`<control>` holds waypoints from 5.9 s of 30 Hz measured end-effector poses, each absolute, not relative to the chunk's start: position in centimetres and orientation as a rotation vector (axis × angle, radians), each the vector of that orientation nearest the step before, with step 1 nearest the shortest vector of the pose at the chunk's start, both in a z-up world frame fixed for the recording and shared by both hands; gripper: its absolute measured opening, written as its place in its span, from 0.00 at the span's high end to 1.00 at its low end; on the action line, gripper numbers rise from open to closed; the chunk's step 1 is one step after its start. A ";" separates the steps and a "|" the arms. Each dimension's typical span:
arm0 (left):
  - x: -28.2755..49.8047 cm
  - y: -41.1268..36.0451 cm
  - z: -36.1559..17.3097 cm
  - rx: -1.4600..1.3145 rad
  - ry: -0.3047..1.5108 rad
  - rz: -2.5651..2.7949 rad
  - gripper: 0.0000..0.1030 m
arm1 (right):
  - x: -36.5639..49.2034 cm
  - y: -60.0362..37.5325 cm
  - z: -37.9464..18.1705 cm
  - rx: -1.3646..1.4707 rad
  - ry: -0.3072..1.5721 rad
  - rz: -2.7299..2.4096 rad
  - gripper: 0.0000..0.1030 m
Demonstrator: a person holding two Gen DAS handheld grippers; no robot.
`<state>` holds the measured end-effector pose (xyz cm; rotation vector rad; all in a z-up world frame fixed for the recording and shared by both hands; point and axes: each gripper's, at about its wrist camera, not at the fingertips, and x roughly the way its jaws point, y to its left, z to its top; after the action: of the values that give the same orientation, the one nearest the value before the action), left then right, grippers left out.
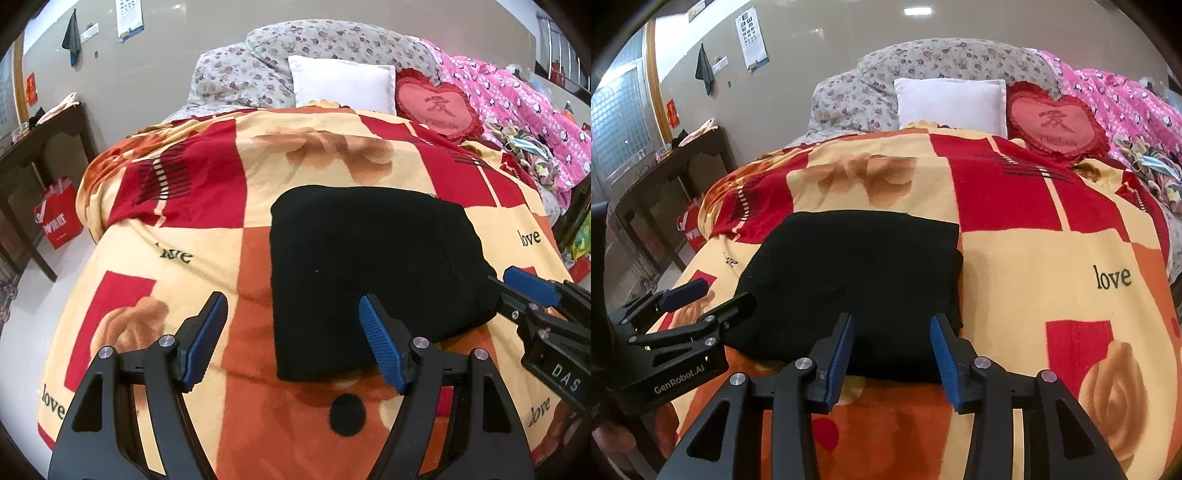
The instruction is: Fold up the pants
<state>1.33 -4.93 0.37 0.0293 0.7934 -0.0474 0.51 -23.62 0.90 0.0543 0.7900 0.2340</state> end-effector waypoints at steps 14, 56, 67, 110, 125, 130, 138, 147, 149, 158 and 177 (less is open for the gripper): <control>0.2 -4.6 0.5 0.025 0.783 -0.044 0.28 | -0.2 -23.0 0.8 0.071 0.798 0.222 0.55; 0.5 -5.6 0.2 0.030 0.804 -0.054 0.28 | 0.2 -23.1 0.2 0.073 0.824 0.197 0.54; 0.5 -5.4 0.3 0.028 0.805 -0.048 0.28 | 0.2 -23.0 0.3 0.073 0.824 0.200 0.54; 0.6 -5.0 -0.2 0.021 0.816 -0.031 0.28 | 0.3 -22.4 0.1 0.069 0.829 0.213 0.54; 0.7 -4.6 -0.2 0.012 0.826 -0.021 0.28 | 0.5 -22.0 -0.1 0.067 0.831 0.219 0.54; 0.7 -4.6 -0.3 0.014 0.824 -0.024 0.28 | 0.5 -22.0 -0.1 0.067 0.832 0.220 0.54; 0.6 -4.7 -0.2 0.012 0.826 -0.018 0.28 | 0.5 -21.8 0.0 0.068 0.833 0.222 0.54; 0.5 -4.7 0.0 0.004 0.829 -0.021 0.28 | 0.4 -21.9 0.0 0.067 0.833 0.225 0.54; 0.5 -4.7 0.0 0.005 0.830 -0.020 0.28 | 0.4 -21.9 0.0 0.067 0.830 0.226 0.54; 0.4 -4.6 0.0 0.003 0.833 -0.017 0.28 | 0.4 -21.9 0.0 0.069 0.831 0.224 0.54; 0.5 -4.7 -0.2 0.011 0.826 -0.012 0.28 | 0.4 -22.1 0.2 0.079 0.829 0.220 0.54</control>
<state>0.47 -4.70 -0.16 0.0111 0.8258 -0.0118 0.44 -22.12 0.19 0.0794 0.8290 0.2203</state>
